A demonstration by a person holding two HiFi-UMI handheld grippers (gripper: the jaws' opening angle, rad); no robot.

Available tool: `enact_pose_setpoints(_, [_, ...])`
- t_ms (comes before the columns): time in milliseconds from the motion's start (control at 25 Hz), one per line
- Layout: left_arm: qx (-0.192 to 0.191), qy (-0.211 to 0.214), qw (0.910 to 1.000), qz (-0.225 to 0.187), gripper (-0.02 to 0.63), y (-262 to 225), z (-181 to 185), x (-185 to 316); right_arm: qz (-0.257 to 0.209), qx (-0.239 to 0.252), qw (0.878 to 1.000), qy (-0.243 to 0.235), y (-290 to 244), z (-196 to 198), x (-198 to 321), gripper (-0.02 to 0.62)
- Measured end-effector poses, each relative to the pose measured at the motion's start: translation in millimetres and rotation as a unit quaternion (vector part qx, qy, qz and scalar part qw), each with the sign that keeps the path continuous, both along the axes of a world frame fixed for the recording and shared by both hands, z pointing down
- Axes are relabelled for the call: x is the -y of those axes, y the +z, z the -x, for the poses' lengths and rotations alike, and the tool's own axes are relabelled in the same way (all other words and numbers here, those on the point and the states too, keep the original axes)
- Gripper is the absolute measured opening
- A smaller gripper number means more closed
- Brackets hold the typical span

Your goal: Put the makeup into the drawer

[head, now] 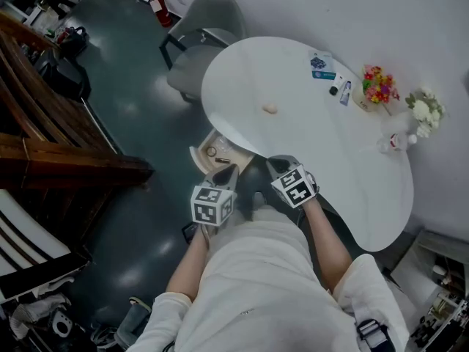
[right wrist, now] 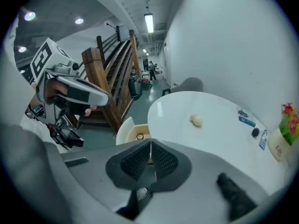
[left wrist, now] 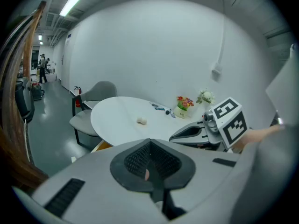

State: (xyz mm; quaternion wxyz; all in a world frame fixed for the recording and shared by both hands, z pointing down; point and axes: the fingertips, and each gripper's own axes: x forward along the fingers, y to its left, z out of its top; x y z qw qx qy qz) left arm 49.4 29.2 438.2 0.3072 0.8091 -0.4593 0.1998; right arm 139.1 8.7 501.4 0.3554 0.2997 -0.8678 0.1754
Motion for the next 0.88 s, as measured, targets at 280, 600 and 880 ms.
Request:
enact_pose_setpoints(280, [0.002, -0.023, 0.9997, 0.011, 0.009, 7, 11, 12, 0.003, -0.030, 1.000, 0.003, 21, -19, 43, 0.015])
enact_pose_setpoints(600, [0.003, -0.053, 0.9985, 0.017, 0.009, 14, 22, 23, 0.007, -0.053, 0.998, -0.016, 32, -26, 89, 0.022])
enact_pose_setpoints(880, [0.007, -0.072, 0.9971, 0.024, 0.009, 20, 34, 13, -0.001, -0.076, 0.997, -0.029, 43, -24, 127, 0.083])
